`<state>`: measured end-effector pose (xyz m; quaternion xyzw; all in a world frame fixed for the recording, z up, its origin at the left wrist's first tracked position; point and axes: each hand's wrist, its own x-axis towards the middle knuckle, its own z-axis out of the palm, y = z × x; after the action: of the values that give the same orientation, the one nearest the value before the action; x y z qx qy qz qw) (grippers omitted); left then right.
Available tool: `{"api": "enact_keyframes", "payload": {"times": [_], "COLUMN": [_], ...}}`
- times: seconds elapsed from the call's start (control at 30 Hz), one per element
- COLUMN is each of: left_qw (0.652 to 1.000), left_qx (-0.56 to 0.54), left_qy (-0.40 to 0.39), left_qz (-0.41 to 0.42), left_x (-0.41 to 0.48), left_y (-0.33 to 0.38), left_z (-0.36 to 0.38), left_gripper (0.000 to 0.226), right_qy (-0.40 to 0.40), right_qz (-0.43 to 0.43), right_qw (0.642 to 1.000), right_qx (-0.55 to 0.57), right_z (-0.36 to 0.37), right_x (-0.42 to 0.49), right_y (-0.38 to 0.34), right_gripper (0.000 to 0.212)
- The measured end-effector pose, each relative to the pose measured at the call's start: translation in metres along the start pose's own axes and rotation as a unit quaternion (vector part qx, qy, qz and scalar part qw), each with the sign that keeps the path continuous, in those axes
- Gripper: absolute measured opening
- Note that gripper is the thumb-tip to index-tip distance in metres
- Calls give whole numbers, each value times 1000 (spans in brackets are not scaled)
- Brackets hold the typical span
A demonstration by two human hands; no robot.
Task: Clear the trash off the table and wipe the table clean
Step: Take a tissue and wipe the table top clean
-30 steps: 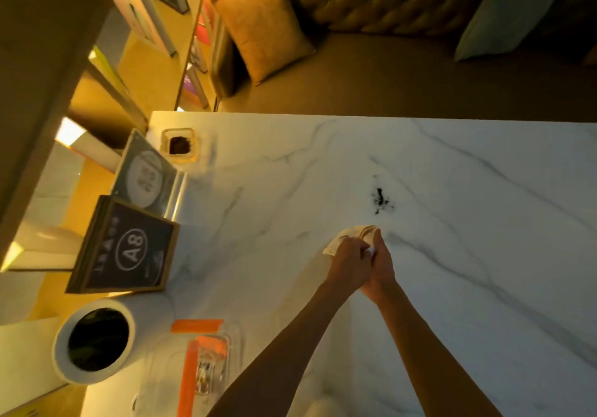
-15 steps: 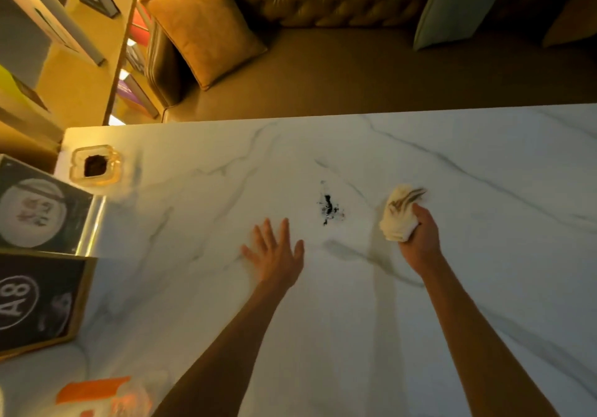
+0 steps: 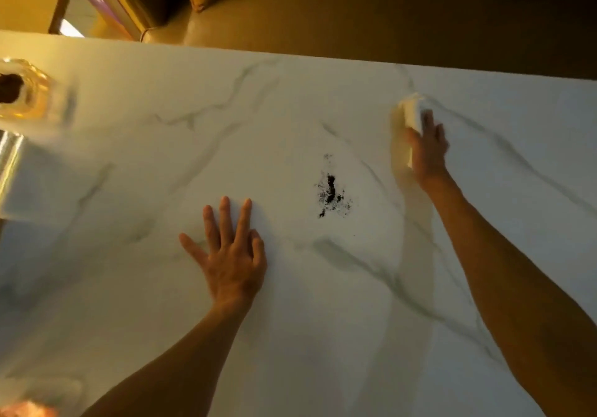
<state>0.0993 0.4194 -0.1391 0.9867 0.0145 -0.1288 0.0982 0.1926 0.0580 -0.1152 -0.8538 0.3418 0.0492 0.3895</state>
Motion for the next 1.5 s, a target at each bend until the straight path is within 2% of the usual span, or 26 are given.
{"api": "enact_keyframes", "payload": {"times": [0.13, 0.27, 0.33, 0.5, 0.63, 0.77, 0.83, 0.97, 1.03, 1.13, 1.23, 1.37, 1.43, 1.5], "left_qw": [1000, 1000, 999, 999, 999, 998, 998, 998, 999, 998, 998, 998, 998, 999], "left_qx": [-3, -4, -5, -11, -7, -8, -8, -9, -6, -8, -10, -10, -9, -10], "left_qy": [11, 23, 32, 45, 51, 56, 55, 55, 54, 54, 55, 55, 55, 53], "left_qz": [1, 0, 3, -8, -5, -5, -4, -8, -7, -7, -6, 0, 6, 7], "left_x": [0, 0, -2, -1, -1, -1, -1, -1, -2, -1, -1, -2, -2, -1], "left_y": [0, 1, 3, 4, 4, 4, 4, 5, 5, 4, 4, 2, 2, 2], "left_z": [0, 5, 5, 5, 3, 4, 3, 2, 2, 3, 3, 2, 1, 2], "left_gripper": [62, 63, 63, 63, 62, 62, 62, 62, 63, 62, 63, 63, 63, 63], "right_qy": [-57, -155, -189, -251, -296, -295, -284, -244, -185, -55, 33, 44, 71, 121], "right_qz": [-132, -248, -293, -338, -413, -461, -473, -448, -411, -312, -192, -94, -73, -88], "right_qw": [988, 950, 929, 895, 844, 812, 810, 845, 884, 945, 975, 980, 981, 972], "right_qx": [-64, -111, -124, -149, -173, -202, -199, -159, -125, -82, -103, -171, -164, -179], "right_z": [30, 43, 46, 48, 56, 53, 50, 52, 59, 81, 112, 140, 141, 140], "right_x": [5, -9, -27, -57, -72, -88, -98, -119, -135, -166, -189, -193, -191, -187], "right_y": [-27, -32, -37, -31, -14, 7, 14, 27, 29, 23, 6, -19, -28, -32], "right_gripper": [74, 49, 52, 54, 57, 55, 55, 54, 52, 52, 59, 53, 53, 58]}}
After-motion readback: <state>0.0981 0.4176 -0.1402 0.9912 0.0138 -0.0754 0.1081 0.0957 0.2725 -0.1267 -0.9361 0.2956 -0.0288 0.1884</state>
